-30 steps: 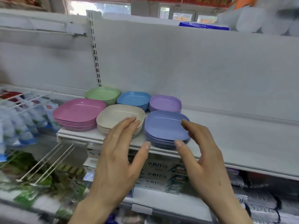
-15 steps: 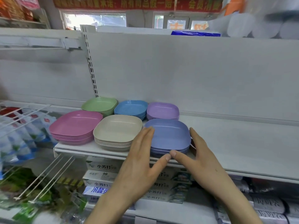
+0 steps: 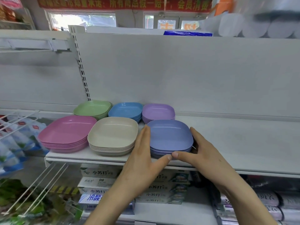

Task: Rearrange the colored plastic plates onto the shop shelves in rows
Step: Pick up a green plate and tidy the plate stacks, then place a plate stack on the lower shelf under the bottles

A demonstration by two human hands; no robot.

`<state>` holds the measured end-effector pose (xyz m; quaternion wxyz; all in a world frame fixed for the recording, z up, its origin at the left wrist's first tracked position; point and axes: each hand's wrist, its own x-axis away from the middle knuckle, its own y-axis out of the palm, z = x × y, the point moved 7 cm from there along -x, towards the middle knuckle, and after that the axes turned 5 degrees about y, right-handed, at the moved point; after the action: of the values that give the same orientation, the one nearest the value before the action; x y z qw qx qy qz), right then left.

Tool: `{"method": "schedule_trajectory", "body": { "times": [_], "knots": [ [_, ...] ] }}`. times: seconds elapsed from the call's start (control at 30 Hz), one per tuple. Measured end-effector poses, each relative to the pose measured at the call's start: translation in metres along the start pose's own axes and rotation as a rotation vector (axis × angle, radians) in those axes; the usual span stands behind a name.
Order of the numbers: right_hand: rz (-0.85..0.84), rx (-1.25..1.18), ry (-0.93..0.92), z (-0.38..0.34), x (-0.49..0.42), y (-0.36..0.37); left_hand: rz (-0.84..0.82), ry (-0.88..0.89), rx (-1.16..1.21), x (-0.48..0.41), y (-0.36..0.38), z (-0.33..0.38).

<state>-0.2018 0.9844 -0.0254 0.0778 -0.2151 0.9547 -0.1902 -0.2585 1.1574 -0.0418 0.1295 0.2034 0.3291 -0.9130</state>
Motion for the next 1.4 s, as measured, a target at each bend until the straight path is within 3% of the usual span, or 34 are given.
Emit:
{"method": "schedule_trajectory", "body": {
  "times": [0.3, 0.53, 0.73, 0.97, 1.4],
  "knots": [
    [0.031, -0.018, -0.009, -0.002, 0.012, -0.004, 0.001, 0.010, 0.086, -0.001, -0.005, 0.006],
    [0.206, 0.004, -0.012, 0.003, 0.052, -0.044, -0.076, 0.120, 0.176, -0.008, 0.026, 0.042],
    [0.437, 0.020, 0.048, 0.022, 0.113, -0.095, -0.265, 0.227, 0.299, -0.016, 0.086, 0.083],
    [0.722, 0.074, 0.150, 0.025, 0.204, -0.101, -0.521, 0.361, 0.477, 0.009, 0.135, 0.120],
    [1.397, 0.236, 0.527, 0.018, 0.461, 0.029, -1.144, 0.639, 0.823, 0.211, 0.177, 0.202]
  ]
}}
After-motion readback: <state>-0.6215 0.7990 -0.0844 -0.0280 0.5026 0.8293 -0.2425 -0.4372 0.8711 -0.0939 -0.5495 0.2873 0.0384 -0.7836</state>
